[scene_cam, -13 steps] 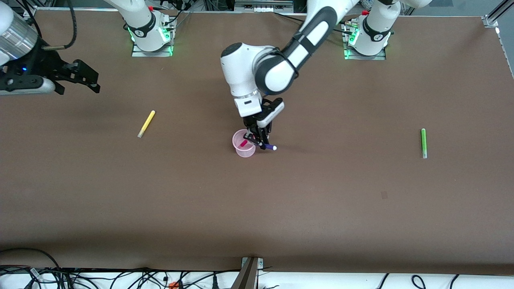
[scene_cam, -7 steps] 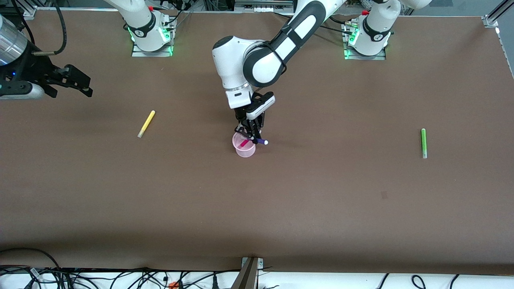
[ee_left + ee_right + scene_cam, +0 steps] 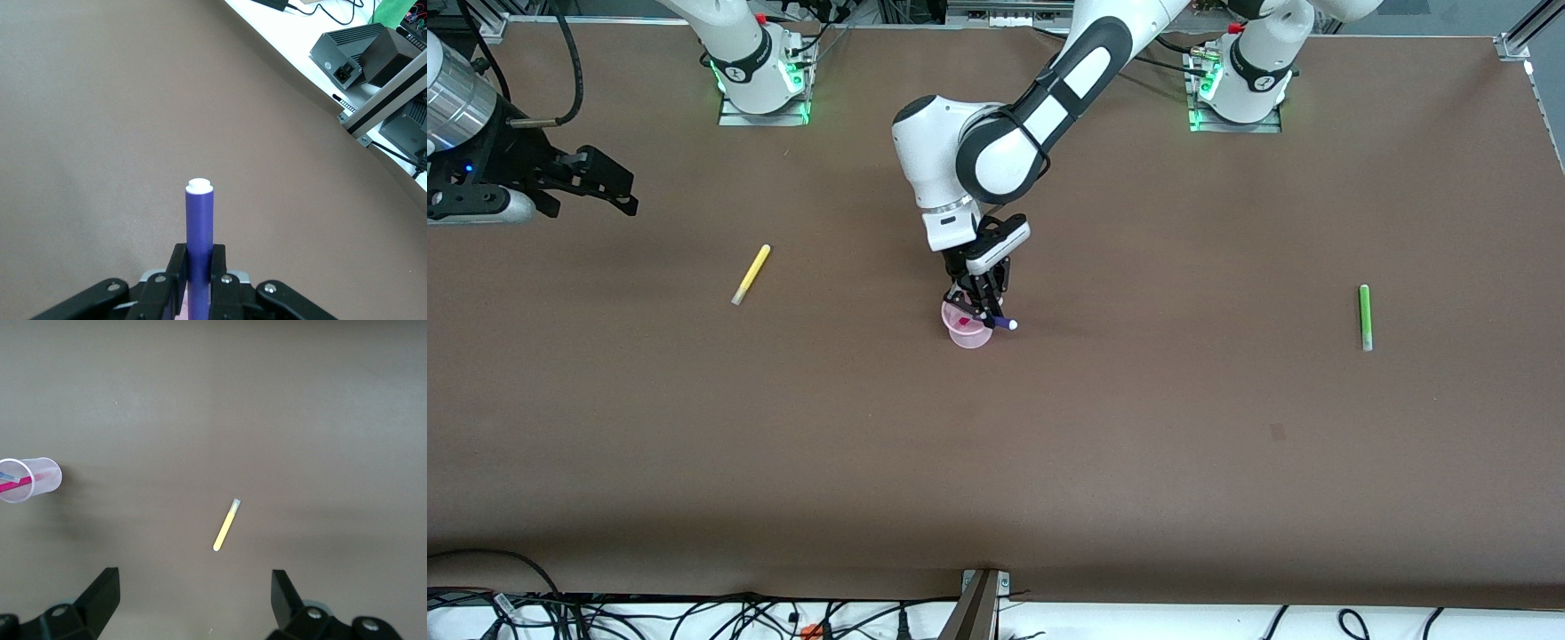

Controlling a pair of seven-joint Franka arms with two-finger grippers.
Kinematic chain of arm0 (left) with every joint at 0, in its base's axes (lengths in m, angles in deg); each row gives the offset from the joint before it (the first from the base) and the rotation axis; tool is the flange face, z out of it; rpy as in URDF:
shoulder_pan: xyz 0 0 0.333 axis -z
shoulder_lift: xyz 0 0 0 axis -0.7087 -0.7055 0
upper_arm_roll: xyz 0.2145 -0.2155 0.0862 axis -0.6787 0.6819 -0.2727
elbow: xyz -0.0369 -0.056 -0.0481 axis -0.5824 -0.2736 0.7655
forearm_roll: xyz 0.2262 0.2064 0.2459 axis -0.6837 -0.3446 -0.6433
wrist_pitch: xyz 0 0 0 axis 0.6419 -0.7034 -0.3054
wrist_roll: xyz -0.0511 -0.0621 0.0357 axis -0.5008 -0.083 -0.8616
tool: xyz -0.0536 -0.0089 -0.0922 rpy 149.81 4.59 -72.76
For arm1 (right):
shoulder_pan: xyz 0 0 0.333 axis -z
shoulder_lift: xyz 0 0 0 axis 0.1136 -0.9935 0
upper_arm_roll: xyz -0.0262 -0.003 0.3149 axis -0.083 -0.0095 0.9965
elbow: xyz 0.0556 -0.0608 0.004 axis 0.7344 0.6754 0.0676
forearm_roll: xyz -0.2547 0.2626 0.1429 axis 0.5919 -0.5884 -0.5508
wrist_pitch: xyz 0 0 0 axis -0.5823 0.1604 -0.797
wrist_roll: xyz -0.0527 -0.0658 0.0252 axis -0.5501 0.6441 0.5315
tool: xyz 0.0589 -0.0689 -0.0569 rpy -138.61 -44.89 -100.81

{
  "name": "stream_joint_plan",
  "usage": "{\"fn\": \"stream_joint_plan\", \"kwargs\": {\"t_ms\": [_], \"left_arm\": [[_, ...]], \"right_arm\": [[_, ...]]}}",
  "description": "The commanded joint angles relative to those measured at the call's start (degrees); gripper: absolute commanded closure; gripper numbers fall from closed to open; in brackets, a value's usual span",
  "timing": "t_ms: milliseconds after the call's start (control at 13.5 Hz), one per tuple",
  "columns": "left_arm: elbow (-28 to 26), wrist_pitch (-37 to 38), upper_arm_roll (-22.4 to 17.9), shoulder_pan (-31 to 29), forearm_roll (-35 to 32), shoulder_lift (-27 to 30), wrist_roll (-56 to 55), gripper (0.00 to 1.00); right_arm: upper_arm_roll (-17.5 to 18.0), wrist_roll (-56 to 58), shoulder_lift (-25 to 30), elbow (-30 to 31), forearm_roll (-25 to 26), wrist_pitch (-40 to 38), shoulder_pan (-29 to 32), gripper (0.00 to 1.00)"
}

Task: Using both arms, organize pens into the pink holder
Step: 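Lower the purple marker into the pink holder with the left gripper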

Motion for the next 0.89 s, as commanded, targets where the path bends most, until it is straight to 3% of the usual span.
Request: {"fn": "stream_joint_plan", "kwargs": {"t_ms": [0,74,149,372,520,818], "left_arm": [[2.47,1.31,-0.74,1.06,-1.72,-0.99,0.08,0.47],[2.56,1.40,-0.74,1.06,-1.81,-1.07,0.08,0.43],[2.56,1.40,-0.74,1.06,-1.81,-1.07,0.08,0.27],[2.65,3.24,-0.65,0.88,-1.37,-0.29,0.52,0.09],[2.74,5.08,-0.39,-0.95,1.42,2.51,3.92,0.08],[1.68,7.27,-0.03,-10.52,24.15,13.67,27.61,0.07]], "right_arm": [[0.01,-0.13,-0.26,-1.16,-0.24,-0.89,0.05,0.00],[0.19,-0.13,-0.26,-1.34,-0.15,-0.72,-0.12,0.00],[0.36,-0.13,-0.26,-1.34,-0.15,-0.54,-0.12,0.00],[0.37,-0.13,-0.26,-1.34,-0.24,-0.63,-0.03,0.00],[0.37,-0.13,-0.26,-1.34,-0.24,-0.63,-0.03,0.00],[0.37,-0.13,-0.26,-1.34,-0.15,-0.89,-0.12,0.00]]}}
